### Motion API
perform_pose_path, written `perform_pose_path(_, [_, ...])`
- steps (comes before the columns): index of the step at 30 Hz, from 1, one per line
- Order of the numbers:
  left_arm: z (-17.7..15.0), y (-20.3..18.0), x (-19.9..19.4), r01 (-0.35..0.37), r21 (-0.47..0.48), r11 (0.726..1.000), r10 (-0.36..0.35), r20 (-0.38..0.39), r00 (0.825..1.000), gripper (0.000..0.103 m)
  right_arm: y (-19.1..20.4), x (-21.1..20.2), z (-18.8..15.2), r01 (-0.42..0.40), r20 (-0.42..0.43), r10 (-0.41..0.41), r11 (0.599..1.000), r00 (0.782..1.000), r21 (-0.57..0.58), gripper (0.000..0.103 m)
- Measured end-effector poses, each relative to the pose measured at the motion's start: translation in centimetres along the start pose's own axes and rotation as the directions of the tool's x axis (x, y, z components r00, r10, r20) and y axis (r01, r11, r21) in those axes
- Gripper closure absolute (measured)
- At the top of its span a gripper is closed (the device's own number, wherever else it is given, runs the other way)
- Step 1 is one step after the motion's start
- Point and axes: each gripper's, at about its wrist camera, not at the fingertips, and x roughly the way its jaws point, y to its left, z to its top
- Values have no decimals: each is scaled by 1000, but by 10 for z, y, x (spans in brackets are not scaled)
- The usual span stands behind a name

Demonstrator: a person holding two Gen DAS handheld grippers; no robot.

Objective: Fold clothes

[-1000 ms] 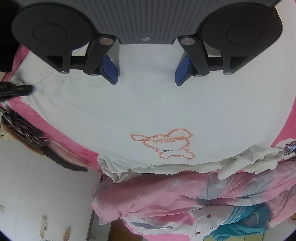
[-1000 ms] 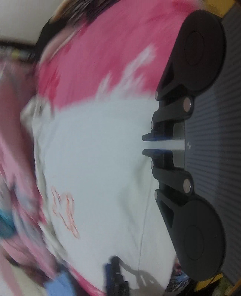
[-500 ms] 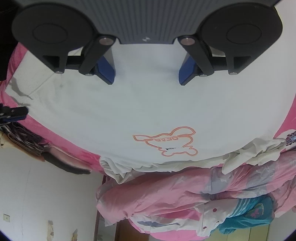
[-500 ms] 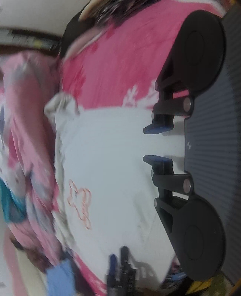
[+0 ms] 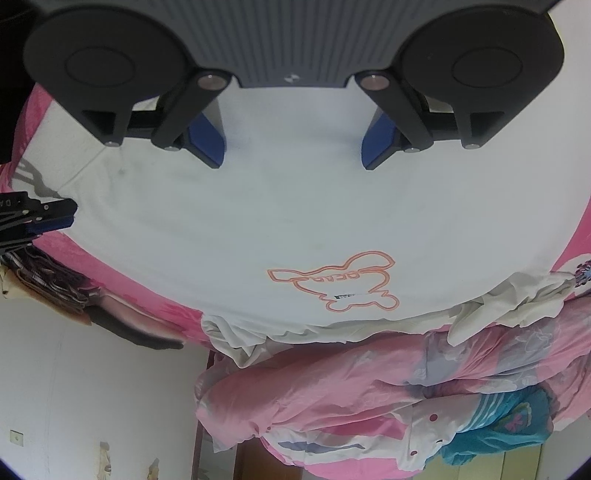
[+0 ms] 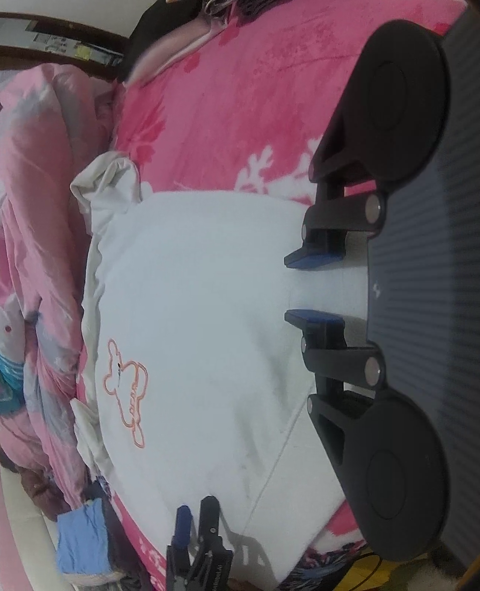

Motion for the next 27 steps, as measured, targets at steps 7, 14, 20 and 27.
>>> perform_pose_path(7, [0, -1, 0, 0, -1, 1000, 0, 1, 1000, 20, 1, -7, 1, -7, 14, 7, 1000, 1000, 29, 103])
perform_pose_path(14, [0, 1, 0, 1, -3, 1000, -1, 2, 1000, 20, -5, -42, 0, -7, 108, -6, 992, 994, 123, 103])
perform_pose_path(20, [0, 0, -1, 0, -5, 1000, 0, 5, 1000, 20, -14, -79, -7, 18, 169, -54, 978, 984, 206, 103])
perform_pose_path(27, [0, 1, -1, 1, -8, 1000, -1, 5, 1000, 20, -51, -155, -66, 146, 166, -263, 849, 950, 508, 103])
